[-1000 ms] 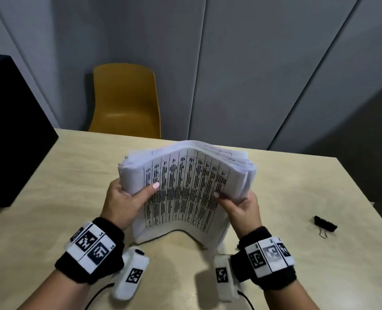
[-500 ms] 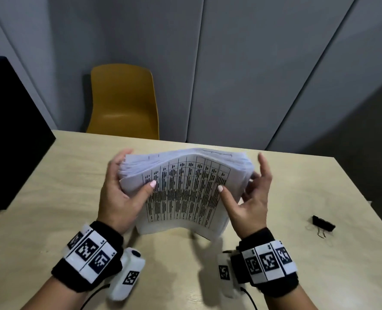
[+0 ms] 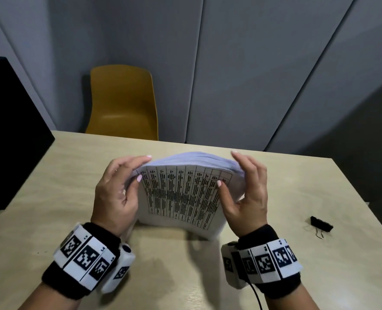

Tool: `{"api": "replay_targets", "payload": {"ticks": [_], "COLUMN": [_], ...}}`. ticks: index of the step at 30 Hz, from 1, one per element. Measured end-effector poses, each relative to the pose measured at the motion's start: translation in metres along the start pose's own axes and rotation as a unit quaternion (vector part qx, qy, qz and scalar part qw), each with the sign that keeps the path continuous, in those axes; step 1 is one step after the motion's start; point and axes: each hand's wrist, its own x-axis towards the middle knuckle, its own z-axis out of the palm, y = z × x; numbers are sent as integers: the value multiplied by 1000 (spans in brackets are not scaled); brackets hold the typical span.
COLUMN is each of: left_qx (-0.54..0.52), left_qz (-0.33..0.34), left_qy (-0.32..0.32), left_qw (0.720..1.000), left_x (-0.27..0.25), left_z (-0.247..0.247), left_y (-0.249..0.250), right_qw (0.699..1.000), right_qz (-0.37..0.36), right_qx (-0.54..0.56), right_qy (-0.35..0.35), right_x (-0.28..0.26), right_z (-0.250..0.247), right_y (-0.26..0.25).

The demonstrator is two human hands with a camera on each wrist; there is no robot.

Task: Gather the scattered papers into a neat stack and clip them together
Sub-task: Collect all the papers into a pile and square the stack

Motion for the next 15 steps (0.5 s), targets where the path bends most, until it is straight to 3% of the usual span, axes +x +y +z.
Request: {"api": "replay_targets", "payload": {"ticks": [2, 4, 7, 10, 12, 15], "left_qx": [-18, -98, -262, -304, -269, -239], "left_qz": [-1, -58, -198, -311, -328, -293], "left_qy": [10, 19, -20, -107, -107, -86], "left_qw": [1000, 993, 944, 894, 899, 922], "left_x": [2, 1, -3, -16, -23, -22], "left_z": [-1, -2, 0, 11, 21, 28], "left_y": [0, -2, -14, -27, -27, -21], "right_qw": [1000, 997, 954, 905, 902, 919], "right_qz": [-14, 22, 206, 330, 338, 309], "right_qx": [14, 70, 219, 235, 218, 221], "right_qy": [-1, 9, -16, -129, -156, -109], "right_x": [1, -1, -7, -17, -24, -28], "right_z": [0, -3, -6, -3, 4, 12], "right_y": [0, 4, 20, 36, 35, 27]}}
